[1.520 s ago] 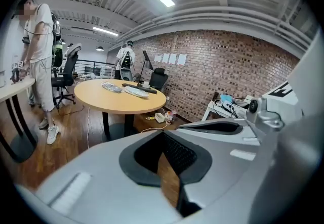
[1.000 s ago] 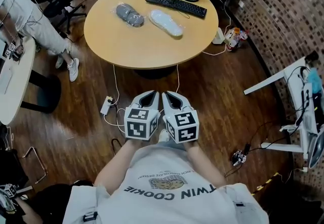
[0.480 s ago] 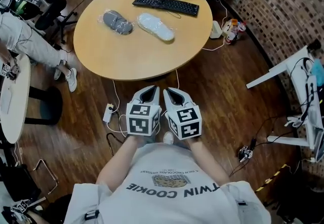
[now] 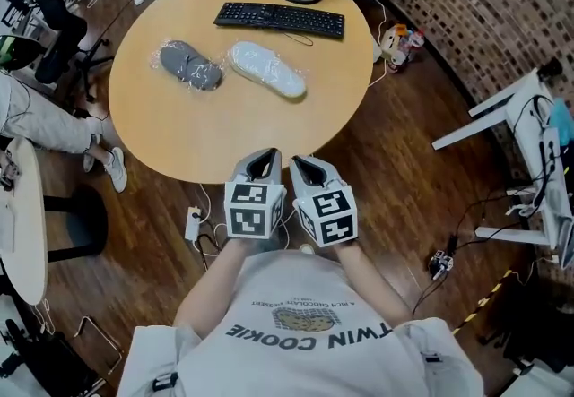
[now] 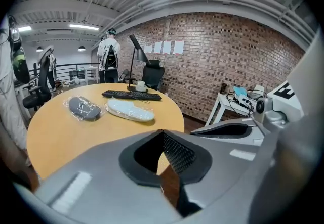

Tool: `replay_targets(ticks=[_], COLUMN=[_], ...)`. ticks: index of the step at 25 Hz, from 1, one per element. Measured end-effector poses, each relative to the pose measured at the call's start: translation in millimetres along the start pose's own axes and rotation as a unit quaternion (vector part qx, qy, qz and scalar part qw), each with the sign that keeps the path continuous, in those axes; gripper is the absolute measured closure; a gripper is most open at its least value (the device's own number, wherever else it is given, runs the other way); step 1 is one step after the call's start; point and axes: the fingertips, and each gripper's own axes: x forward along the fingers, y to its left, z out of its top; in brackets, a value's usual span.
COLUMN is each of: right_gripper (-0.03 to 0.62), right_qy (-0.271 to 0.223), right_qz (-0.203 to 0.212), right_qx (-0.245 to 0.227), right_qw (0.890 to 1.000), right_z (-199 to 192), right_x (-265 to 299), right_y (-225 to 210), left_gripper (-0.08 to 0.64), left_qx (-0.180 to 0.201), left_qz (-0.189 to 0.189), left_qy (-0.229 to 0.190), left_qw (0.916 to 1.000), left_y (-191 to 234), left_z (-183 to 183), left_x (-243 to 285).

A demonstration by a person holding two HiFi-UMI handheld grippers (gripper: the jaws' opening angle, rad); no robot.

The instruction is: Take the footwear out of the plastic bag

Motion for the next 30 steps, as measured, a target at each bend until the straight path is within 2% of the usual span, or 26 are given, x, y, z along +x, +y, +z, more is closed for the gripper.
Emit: replay_targets(ticks=[5,13,21,26,30], right_gripper=[0.591,0.591,0.584,0.577,0.551], right_qy=[0.007,0.012,0.023,0.019,0.017], right_qz=[-0.022,-0.074,-0.084,-0.097,-0.100], right_qx=[0.016,0.043,0.085,0.111,0.136], right_qw=[1.000,0.996,0.993,0.989,0.986], right_z=[29.8,56.2,57.0,55.1,55.3], right_x=[51.7,110.6,129.1,135.6,145.9], right_y=[-8.9,-29.4,-47.6,-71.7,-93.5], left_gripper=[0.552,0.552,0.552,0.552,0.552], left_qx=[0.014,0.056,0.106,0.109,0.122], left_qz=[-0.005,0.001,-0.014,-0.028,-0.018], left_qy=[0.017,0.014,0.027,0.052,0.071], left_qw=[0.9997,0.9983,0.9939,0.9923,0.9898], left_y=[66.8,175.4,229.0,248.7,267.2], left_z=[28.1,82.2,117.1,113.3,110.7], left_x=[22.6,56.6,114.4,155.3,183.1])
